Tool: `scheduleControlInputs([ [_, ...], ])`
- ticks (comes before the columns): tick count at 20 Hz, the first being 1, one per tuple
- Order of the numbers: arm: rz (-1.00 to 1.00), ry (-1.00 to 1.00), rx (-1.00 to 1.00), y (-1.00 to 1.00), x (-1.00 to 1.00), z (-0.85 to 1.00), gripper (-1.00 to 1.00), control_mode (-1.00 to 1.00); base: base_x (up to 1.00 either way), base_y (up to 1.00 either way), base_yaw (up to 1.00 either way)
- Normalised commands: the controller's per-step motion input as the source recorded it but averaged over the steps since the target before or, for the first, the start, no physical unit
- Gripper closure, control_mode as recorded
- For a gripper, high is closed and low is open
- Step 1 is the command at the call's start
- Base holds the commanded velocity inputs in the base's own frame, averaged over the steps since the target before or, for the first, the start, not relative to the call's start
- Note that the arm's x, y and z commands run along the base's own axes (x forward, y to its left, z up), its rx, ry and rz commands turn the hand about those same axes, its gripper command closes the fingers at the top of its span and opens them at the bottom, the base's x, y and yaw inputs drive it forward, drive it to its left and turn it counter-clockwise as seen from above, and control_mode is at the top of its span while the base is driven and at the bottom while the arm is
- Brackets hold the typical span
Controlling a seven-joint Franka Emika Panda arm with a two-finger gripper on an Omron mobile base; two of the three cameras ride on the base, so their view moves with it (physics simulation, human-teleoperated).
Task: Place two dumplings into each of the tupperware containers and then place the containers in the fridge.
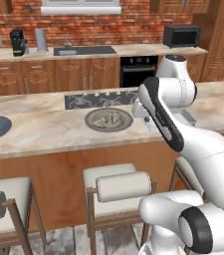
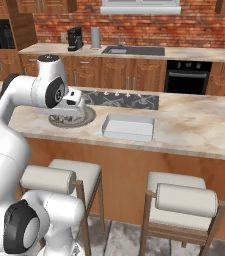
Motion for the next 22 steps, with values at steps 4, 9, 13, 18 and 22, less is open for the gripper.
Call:
scheduleControlInputs([
  [4,0.0,0.0,0.0,0.1,0.25,-0.13,-1.0,-1.0,0.0,0.0,0.0],
  [9,0.0,0.0,0.0,0.16,0.8,-0.24,-1.0,-1.0,0.0,0.0,0.0],
  [13,0.0,0.01,0.0,0.18,0.93,-0.26,-1.0,-1.0,0.0,0.0,0.0],
  [18,0.0,0.05,0.0,0.22,0.98,-0.23,-1.0,-1.0,0.0,0.0,0.0],
  [22,0.0,0.1,0.0,0.1,0.96,-0.23,-1.0,-1.0,0.0,0.0,0.0],
])
